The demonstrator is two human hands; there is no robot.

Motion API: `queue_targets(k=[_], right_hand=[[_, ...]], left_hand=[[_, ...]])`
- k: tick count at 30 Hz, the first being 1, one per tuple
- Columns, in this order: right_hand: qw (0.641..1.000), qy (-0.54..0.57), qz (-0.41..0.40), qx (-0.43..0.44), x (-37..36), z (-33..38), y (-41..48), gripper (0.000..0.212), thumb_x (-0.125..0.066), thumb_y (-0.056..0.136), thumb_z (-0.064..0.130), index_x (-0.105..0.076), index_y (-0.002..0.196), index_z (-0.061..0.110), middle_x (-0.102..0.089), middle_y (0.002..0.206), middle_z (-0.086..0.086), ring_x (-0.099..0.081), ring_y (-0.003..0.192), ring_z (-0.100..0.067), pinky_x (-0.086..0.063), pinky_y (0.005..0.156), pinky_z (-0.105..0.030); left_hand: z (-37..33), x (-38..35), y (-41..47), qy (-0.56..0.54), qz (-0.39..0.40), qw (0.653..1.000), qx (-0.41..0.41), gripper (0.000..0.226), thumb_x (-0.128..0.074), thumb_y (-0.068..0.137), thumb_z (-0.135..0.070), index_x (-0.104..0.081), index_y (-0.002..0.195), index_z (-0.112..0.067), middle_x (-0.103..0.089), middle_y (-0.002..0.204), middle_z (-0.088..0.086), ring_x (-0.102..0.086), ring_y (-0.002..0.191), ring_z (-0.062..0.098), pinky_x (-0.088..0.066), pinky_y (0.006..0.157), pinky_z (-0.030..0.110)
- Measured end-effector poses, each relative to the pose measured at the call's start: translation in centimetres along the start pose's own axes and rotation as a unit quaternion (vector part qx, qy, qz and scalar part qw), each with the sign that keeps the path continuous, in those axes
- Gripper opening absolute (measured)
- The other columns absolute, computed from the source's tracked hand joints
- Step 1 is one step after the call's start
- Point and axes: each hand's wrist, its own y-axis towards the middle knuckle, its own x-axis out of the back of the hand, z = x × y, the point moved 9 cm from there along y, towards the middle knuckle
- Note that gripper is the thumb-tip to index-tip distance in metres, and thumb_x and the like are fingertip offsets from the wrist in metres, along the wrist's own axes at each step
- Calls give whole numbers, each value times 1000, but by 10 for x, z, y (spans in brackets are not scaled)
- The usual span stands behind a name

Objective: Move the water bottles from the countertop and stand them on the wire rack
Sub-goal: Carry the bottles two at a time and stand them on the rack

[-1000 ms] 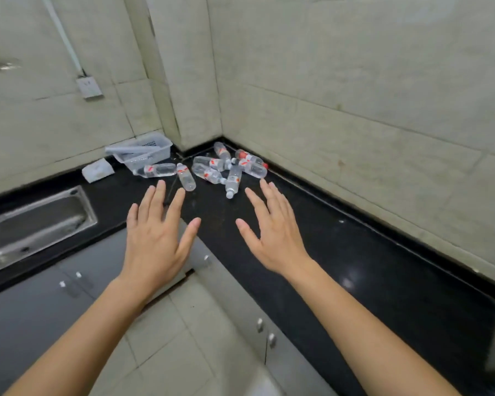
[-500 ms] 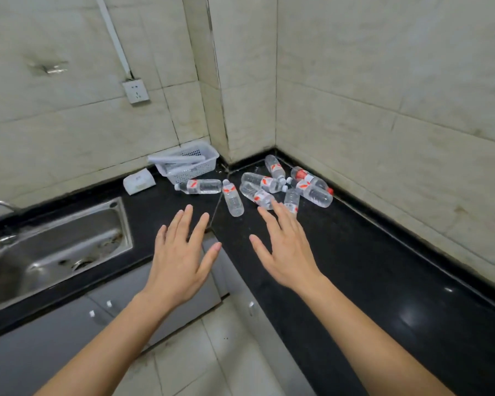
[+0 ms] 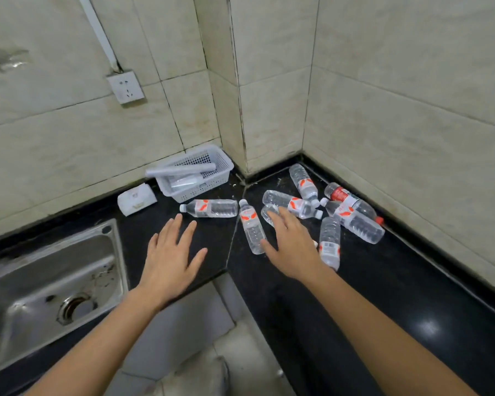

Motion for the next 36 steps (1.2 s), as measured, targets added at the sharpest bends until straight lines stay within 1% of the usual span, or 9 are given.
queue_targets(k=[5, 10, 16, 19, 24, 27, 31, 34, 36], right_hand=[[995, -18, 61, -79, -58, -23, 68, 72, -51, 102, 43, -19, 161, 16, -17, 168, -10, -16, 155, -27, -20, 122, -41], [976, -25, 122, -177, -126, -43, 131, 71, -54, 100, 42, -24, 158, 14, -31, 159, -14, -36, 144, -34, -34, 114, -43], [940, -12, 208, -269, -196, -58, 152, 76, -52, 101, 38, -9, 163, 23, -17, 166, -15, -27, 149, -37, -32, 118, -46], [934, -23, 215, -284, -218, -69, 144, 71, -48, 103, 27, -8, 161, 35, -10, 168, -11, -38, 141, -40, -44, 109, -47], [923, -22, 206, -324, -223, -76, 145, 78, -59, 96, 23, -15, 157, 38, -17, 163, -7, -49, 130, -39, -49, 102, -49], [920, -26, 209, -329, -224, -75, 150, 86, -64, 90, 18, -14, 157, 38, -24, 156, -10, -57, 120, -39, -54, 93, -49], [915, -84, 249, -307, -228, -73, 152, 100, -64, 93, 24, 8, 160, 39, -15, 162, -14, -54, 126, -38, -52, 94, -46], [918, -104, 253, -286, -226, -71, 154, 101, -63, 94, 28, 13, 159, 39, -17, 162, -16, -56, 123, -38, -52, 93, -46], [922, -110, 248, -275, -224, -71, 154, 100, -64, 93, 28, 10, 160, 39, -25, 156, -16, -59, 116, -36, -53, 89, -44]], left_hand=[[43, -65, 108, -1, 65, 997, -35, 74, -58, 95, -48, -35, 156, -14, -28, 164, 17, -27, 151, 35, -30, 119, 54], [74, -133, 209, -27, 153, 985, -78, 76, -63, 93, -44, -36, 155, -9, -30, 162, 20, -29, 150, 39, -33, 115, 56], [98, -212, 283, 11, 257, 958, -125, 87, -61, 95, -45, -14, 161, -14, -14, 168, 17, -13, 155, 34, -24, 122, 55], [101, -246, 299, 38, 300, 943, -137, 97, -64, 93, -42, -2, 162, -15, -15, 167, 16, -17, 153, 36, -27, 118, 56], [93, -262, 314, 52, 289, 940, -175, 86, -76, 79, -15, -33, 154, -16, -42, 149, 12, -40, 134, 36, -39, 104, 57], [86, -261, 313, 24, 264, 917, -297, 78, -80, 69, -2, -53, 142, -15, -55, 140, 13, -51, 128, 40, -39, 105, 59], [75, -258, 276, 44, 194, 873, -446, 67, -95, 47, -4, -74, 109, -17, -73, 114, 10, -67, 114, 40, -48, 96, 66], [72, -258, 237, 34, 190, 861, -470, 74, -98, 43, -7, -75, 112, -22, -65, 135, 14, -54, 135, 35, -29, 116, 58], [78, -255, 220, -16, 185, 877, -442, 82, -94, 48, -3, -69, 123, -26, -30, 161, 19, -16, 155, 34, -17, 123, 54]])
